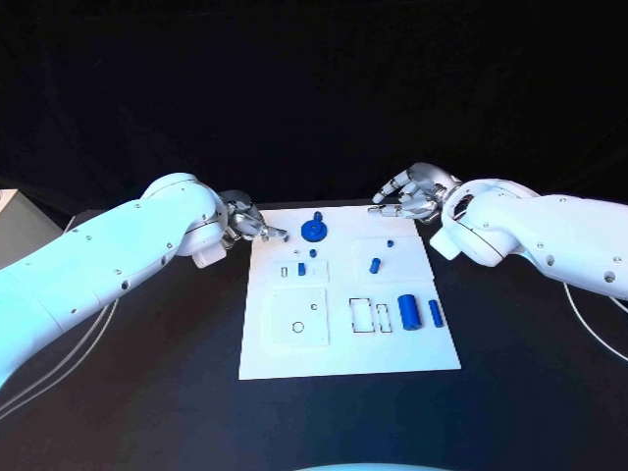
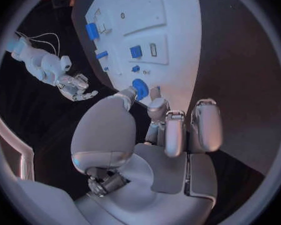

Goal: Assemble the parts on the task board

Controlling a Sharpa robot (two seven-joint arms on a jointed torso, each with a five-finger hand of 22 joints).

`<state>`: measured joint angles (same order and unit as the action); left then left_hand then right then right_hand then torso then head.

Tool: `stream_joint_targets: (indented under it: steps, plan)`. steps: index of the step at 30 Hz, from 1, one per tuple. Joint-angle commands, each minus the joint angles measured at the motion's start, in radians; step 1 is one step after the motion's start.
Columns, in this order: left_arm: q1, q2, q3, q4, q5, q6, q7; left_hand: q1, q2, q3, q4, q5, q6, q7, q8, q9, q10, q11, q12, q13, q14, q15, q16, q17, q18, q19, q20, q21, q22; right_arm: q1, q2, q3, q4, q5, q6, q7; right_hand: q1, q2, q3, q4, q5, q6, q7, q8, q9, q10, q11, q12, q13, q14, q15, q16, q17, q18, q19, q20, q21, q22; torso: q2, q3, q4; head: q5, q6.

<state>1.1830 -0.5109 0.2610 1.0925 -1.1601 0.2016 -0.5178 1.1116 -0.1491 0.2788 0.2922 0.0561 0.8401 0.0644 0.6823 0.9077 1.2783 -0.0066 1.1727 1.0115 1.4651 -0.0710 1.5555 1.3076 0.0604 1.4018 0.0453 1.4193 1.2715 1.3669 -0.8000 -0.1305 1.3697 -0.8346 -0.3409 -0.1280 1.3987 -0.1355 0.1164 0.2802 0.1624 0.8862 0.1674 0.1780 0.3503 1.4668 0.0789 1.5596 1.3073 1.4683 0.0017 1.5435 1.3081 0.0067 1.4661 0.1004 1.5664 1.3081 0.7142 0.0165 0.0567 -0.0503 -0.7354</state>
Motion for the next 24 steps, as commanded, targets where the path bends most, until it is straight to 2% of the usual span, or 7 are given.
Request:
stream_joint_targets:
  steps: [1, 4, 6, 10, 11, 18, 24]
  plan:
    - [0.006, 0.014, 0.001, -0.030, -0.017, -0.003, 0.005, 0.004, 0.011, -0.013, 0.000, -0.003, -0.019, 0.007, -0.023, -0.013, -0.009, 0.006, -0.003, -0.003, 0.095, 0.012, -0.007, 0.237, 0.006, -0.008, 0.005, -0.007, -0.002, 0.000, 0.001, 0.000, 0.000, -0.008, 0.006, 0.008, -0.008, -0.002, 0.000, 0.007, 0.003, -0.005, 0.000, 0.003, 0.001, 0.084, 0.005, -0.004, 0.247, 0.085, 0.002, -0.006, 0.192, -0.007, 0.105, 0.001, 0.004, 0.263, 0.004, 0.0021, -0.0024, 0.000, 0.003]
    - [0.009, 0.032, 0.002, -0.065, -0.004, -0.006, 0.010, 0.015, 0.029, -0.024, 0.000, -0.003, -0.030, 0.020, -0.067, -0.047, -0.015, 0.018, 0.003, -0.001, 0.093, 0.022, -0.009, 0.233, 0.007, -0.010, 0.015, -0.008, -0.004, 0.000, 0.001, 0.000, 0.001, -0.009, 0.005, 0.008, -0.008, -0.002, 0.000, 0.007, 0.003, -0.005, 0.000, 0.003, 0.001, 0.084, 0.005, -0.004, 0.247, 0.085, 0.002, -0.006, 0.192, -0.007, 0.105, 0.001, 0.004, 0.263, 0.008, 0.0035, -0.0030, -0.004, 0.007]
    - [0.010, 0.042, 0.002, -0.084, 0.003, -0.005, 0.012, 0.022, 0.041, -0.021, 0.001, -0.003, -0.026, 0.024, -0.083, -0.060, -0.020, 0.021, 0.002, -0.003, 0.093, 0.025, -0.010, 0.233, 0.007, -0.011, 0.018, -0.009, -0.005, 0.000, 0.003, 0.000, 0.001, -0.010, 0.004, 0.008, -0.008, -0.002, 0.000, 0.007, 0.003, -0.005, 0.000, 0.003, 0.001, 0.084, 0.005, -0.004, 0.247, 0.085, 0.002, -0.006, 0.192, -0.007, 0.105, 0.001, 0.004, 0.263, 0.011, 0.0036, -0.0037, -0.002, 0.010]
    - [0.010, 0.061, 0.002, -0.117, 0.013, -0.006, 0.014, 0.025, 0.049, -0.020, 0.001, -0.003, -0.024, 0.029, -0.103, -0.078, -0.035, 0.026, -0.010, -0.021, 0.093, 0.029, -0.010, 0.232, 0.008, -0.012, 0.022, -0.011, -0.007, 0.000, 0.005, 0.000, 0.001, -0.012, 0.004, 0.009, -0.008, -0.002, 0.001, 0.006, 0.004, -0.006, 0.000, 0.003, 0.001, 0.084, 0.005, -0.004, 0.247, 0.085, 0.002, -0.007, 0.192, -0.007, 0.104, 0.001, 0.004, 0.262, 0.015, 0.0045, -0.0056, -0.001, 0.015]
    - [0.010, 0.065, 0.002, -0.124, 0.015, -0.007, 0.014, 0.025, 0.051, -0.020, 0.001, -0.003, -0.038, 0.037, -0.131, -0.101, -0.037, 0.033, -0.010, -0.022, 0.093, 0.034, -0.011, 0.232, 0.008, -0.012, 0.027, -0.011, -0.007, 0.000, 0.006, 0.000, 0.001, -0.012, 0.003, 0.009, -0.008, -0.002, 0.001, 0.006, 0.004, -0.006, 0.000, 0.003, 0.001, 0.084, 0.005, -0.004, 0.247, 0.085, 0.002, -0.007, 0.192, -0.007, 0.104, 0.001, 0.004, 0.262, 0.016, 0.0053, -0.0062, 0.000, 0.015]
    - [0.013, 0.084, 0.002, -0.155, 0.027, -0.019, 0.017, 0.019, 0.052, -0.025, 0.002, -0.003, -0.029, 0.041, -0.144, -0.119, -0.037, 0.036, -0.007, -0.021, 0.093, 0.038, -0.010, 0.232, 0.008, -0.012, 0.030, -0.011, -0.006, 0.000, 0.006, 0.000, 0.002, -0.013, 0.001, 0.009, -0.008, -0.001, 0.001, 0.006, 0.005, -0.006, 0.000, 0.003, 0.001, 0.084, 0.005, -0.004, 0.246, 0.085, 0.002, -0.007, 0.192, -0.006, 0.104, 0.001, 0.004, 0.262, 0.024, 0.0091, -0.0084, 0.003, 0.017]
    - [0.022, 0.094, 0.002, -0.157, 0.037, -0.024, 0.018, 0.008, 0.055, -0.030, 0.002, -0.003, -0.024, 0.042, -0.152, -0.130, -0.039, 0.038, -0.007, -0.023, 0.092, 0.040, -0.012, 0.230, 0.009, -0.014, 0.033, -0.012, -0.009, 0.000, 0.010, 0.000, -0.002, -0.013, 0.002, 0.010, -0.008, -0.001, 0.001, 0.006, 0.005, -0.006, 0.000, 0.003, 0.001, 0.084, 0.005, -0.004, 0.246, 0.085, 0.002, -0.007, 0.192, -0.006, 0.104, 0.001, 0.004, 0.262, 0.025, 0.0079, -0.0069, 0.001, 0.014]
